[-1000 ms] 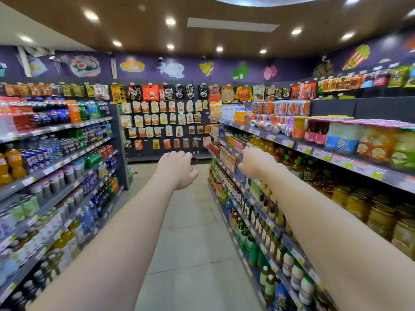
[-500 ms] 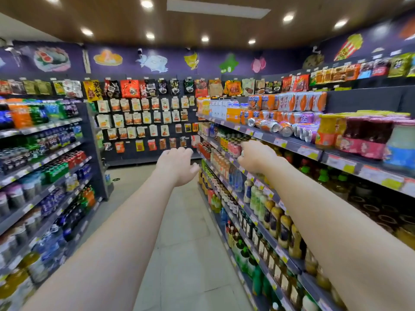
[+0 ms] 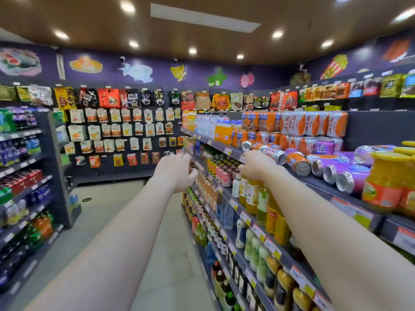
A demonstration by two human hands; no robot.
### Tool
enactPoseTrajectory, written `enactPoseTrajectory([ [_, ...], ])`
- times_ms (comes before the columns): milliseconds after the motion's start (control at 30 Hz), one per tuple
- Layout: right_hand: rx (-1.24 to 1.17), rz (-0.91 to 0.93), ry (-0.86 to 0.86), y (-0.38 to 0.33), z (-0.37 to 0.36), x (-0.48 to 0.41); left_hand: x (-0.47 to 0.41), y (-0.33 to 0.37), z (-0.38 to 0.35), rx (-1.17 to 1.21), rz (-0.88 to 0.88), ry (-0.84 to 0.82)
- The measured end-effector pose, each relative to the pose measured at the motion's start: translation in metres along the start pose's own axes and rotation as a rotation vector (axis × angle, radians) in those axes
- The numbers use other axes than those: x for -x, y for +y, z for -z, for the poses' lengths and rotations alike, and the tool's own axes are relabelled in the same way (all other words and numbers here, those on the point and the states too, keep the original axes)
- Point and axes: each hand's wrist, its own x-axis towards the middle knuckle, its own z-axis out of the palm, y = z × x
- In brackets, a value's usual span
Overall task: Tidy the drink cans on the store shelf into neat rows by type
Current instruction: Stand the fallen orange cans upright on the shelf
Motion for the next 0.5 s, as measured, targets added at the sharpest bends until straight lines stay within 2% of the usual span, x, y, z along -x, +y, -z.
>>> enactPoseTrajectory([
  [300,0.105,-0.099,0.082,0.013,-0.047,-0.14,-0.156,-0.043,-0.105,0.061,-0.147,0.002],
  [500,0.169,-0.33,0.088,0.024,-0.054,-0.219,-0.278,-0.059,-0.163,0.08,-0.333,0.034],
])
